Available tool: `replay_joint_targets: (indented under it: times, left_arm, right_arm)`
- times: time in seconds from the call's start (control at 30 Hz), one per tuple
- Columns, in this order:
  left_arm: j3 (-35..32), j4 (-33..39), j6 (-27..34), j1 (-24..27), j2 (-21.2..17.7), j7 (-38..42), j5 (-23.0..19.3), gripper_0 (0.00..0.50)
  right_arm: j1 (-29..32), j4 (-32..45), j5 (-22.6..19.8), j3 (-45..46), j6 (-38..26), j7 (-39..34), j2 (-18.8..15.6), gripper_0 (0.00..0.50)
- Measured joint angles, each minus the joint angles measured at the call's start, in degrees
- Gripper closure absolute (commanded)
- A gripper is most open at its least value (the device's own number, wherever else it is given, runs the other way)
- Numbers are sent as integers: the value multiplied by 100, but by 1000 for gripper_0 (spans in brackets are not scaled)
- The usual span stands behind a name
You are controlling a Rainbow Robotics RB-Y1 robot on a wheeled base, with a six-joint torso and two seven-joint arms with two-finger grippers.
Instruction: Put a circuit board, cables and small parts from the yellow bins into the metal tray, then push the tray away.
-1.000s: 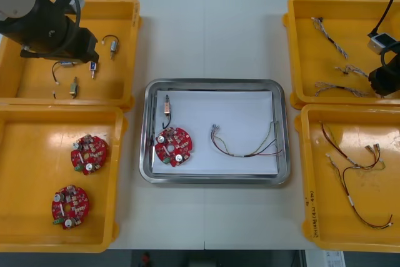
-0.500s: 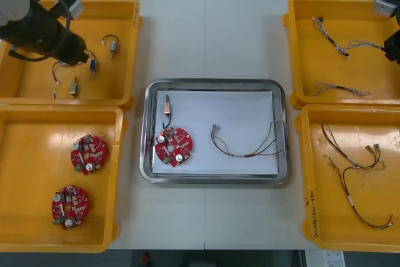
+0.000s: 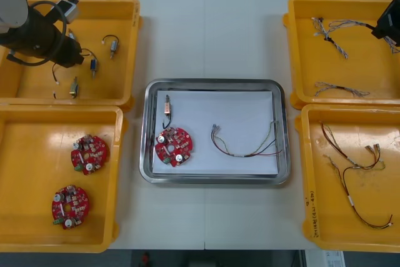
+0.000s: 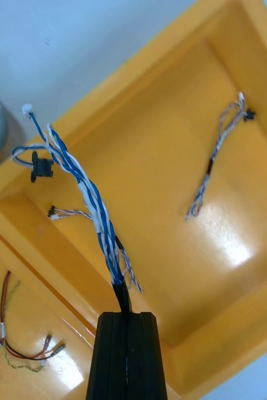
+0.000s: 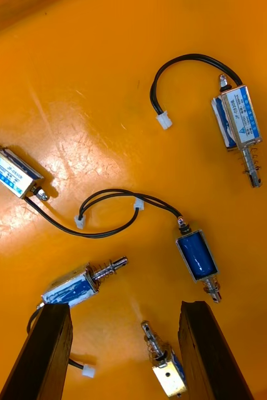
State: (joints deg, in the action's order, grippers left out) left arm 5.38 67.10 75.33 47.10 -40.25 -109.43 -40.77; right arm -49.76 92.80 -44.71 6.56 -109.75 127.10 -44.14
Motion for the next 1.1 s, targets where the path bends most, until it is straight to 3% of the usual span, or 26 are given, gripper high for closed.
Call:
replay_joint_targets:
  times: [0.2,0.37,0.67,0.83,1.1]
  left_arm:
    - [0,-211,-315,3,-1,-117,11,0]
    - [-1,-632,-543,72,-1,-236,1,0]
    - [-2,-900,-733,128,6,-895,8,0]
    - [-2,-1108,-930,133,29,-895,40,0]
    - [20,-1286,-1237,136,53,-896,58,0]
  right_arm:
    - [119,441,-633,-5,-6,0,0,500]
    - [161,1012,-790,-209,-7,0,11,500]
    - [161,1980,-693,-989,-7,-9,493,500]
    - [160,2061,-536,-1596,-7,-17,755,500]
    - [160,2060,-60,-2717,-1,-97,839,500]
